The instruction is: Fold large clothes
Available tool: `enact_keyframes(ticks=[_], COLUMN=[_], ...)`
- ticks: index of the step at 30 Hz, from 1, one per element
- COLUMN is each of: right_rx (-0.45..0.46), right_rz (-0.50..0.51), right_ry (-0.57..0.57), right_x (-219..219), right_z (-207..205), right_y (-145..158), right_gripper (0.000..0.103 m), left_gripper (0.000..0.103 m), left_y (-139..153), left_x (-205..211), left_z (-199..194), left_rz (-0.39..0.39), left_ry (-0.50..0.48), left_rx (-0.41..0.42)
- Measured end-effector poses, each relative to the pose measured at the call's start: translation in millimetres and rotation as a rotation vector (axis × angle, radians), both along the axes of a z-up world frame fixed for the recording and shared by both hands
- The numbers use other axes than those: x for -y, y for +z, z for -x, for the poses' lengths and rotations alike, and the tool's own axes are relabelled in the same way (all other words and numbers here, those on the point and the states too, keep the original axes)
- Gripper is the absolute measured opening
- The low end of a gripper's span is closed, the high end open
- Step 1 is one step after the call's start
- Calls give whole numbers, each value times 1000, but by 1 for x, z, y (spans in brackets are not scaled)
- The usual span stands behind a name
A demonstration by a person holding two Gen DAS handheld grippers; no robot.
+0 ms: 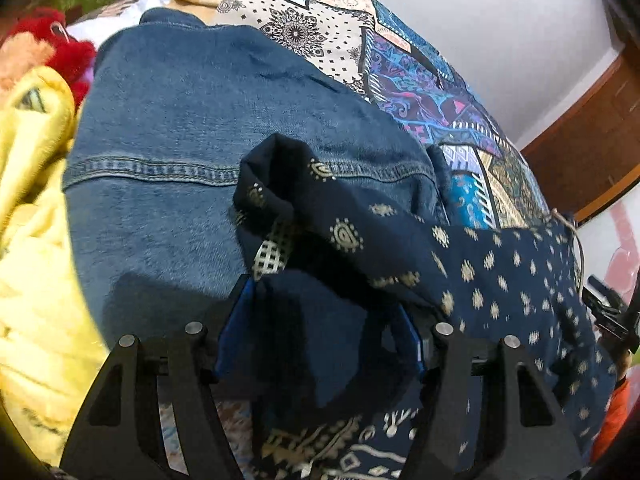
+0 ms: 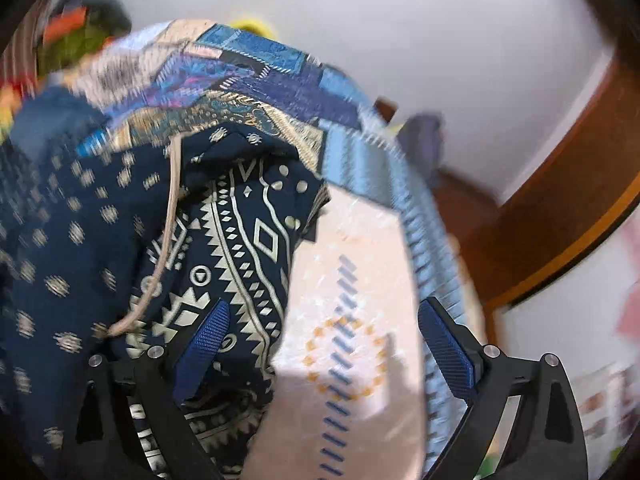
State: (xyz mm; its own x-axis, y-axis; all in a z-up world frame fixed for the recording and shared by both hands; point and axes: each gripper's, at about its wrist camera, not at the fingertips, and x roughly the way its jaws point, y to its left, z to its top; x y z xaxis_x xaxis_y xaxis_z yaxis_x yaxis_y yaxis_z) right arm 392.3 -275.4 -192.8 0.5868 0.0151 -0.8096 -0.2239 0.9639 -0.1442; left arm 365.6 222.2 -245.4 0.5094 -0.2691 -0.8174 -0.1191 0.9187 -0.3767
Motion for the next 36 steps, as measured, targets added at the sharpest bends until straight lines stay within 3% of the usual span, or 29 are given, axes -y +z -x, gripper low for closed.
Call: enact_keyframes(ticks=[2, 5, 6, 7, 8, 9, 10, 13, 20, 24, 28, 35, 36], right_rx=[-42, -138, -165, -186, -205, -185, -173, -156, -34, 14, 18, -60, -83], right_rz=[-142, -317, -346, -356, -356, -345, -351, -361, -315, -285, -255, -143, -141], right_ry=[-4, 8, 11, 14, 18, 15, 25, 46, 111, 144, 121, 67, 67], right_x=[9, 10, 6, 1, -6, -10, -15, -22, -51, -78, -100, -93, -89], right_z=[-8, -25, -31, -33, -38, -41, -43, -48, -73, -97, -128, -158, -158], right_y=[3, -4, -8, -13, -18, -19, -19, -13, 29, 52, 50, -2, -10], right_gripper=[95, 92, 83, 65, 57, 51, 36, 20, 14, 14, 14, 15, 21], left_gripper=[61, 46, 39, 34, 21, 17, 16, 14, 14, 7, 3, 3, 3], left_y=[-1, -2, 0, 2, 5, 9, 12, 32, 102, 122, 112, 61, 54], left_x=[1, 3, 3, 2, 2, 2, 4, 16, 17, 8, -13, -29, -27], left_z=[-3, -9, -9, -9, -8, -7, -6, -5, -14, -43, -75, -93, -92], left_rz=[7, -11, -15, -9, 6, 24, 14, -75, -103, -174, -141, -117, -126], left_ry=[9, 34, 43, 44, 45, 43, 45, 29, 20, 56, 93, 98, 92], left_rx=[7, 0, -2, -1, 6, 14, 22, 61, 222, 262, 237, 97, 82])
